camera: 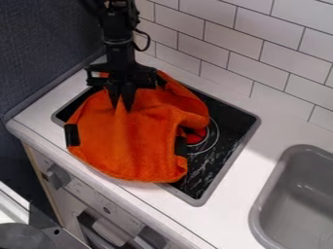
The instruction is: Picked up the cloth and places it at the bottom right corner of the stove
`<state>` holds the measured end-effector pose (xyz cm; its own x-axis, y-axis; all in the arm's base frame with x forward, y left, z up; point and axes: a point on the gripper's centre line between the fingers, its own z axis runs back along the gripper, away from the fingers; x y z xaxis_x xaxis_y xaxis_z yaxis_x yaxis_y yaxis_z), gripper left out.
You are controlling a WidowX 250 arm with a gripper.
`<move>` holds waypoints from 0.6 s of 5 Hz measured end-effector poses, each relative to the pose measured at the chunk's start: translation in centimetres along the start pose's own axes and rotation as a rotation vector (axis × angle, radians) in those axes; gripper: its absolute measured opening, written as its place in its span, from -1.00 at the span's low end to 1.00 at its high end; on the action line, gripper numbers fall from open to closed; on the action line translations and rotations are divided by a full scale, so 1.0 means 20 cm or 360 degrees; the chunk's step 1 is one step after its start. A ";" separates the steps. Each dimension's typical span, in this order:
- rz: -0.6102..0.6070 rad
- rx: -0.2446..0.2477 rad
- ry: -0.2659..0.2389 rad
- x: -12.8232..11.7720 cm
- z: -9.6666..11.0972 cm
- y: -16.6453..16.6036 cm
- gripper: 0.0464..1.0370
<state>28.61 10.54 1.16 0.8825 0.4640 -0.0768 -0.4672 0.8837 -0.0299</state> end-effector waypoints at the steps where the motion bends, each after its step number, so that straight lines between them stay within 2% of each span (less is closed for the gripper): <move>1: -0.0058 0.0013 -0.0022 -0.04 0.07 -0.03 -0.99; 3: -0.0123 -0.0001 -0.0061 -0.05 0.17 -0.01 -0.99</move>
<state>28.02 10.15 4.60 0.9173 0.3966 -0.0363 -0.3978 0.9168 -0.0347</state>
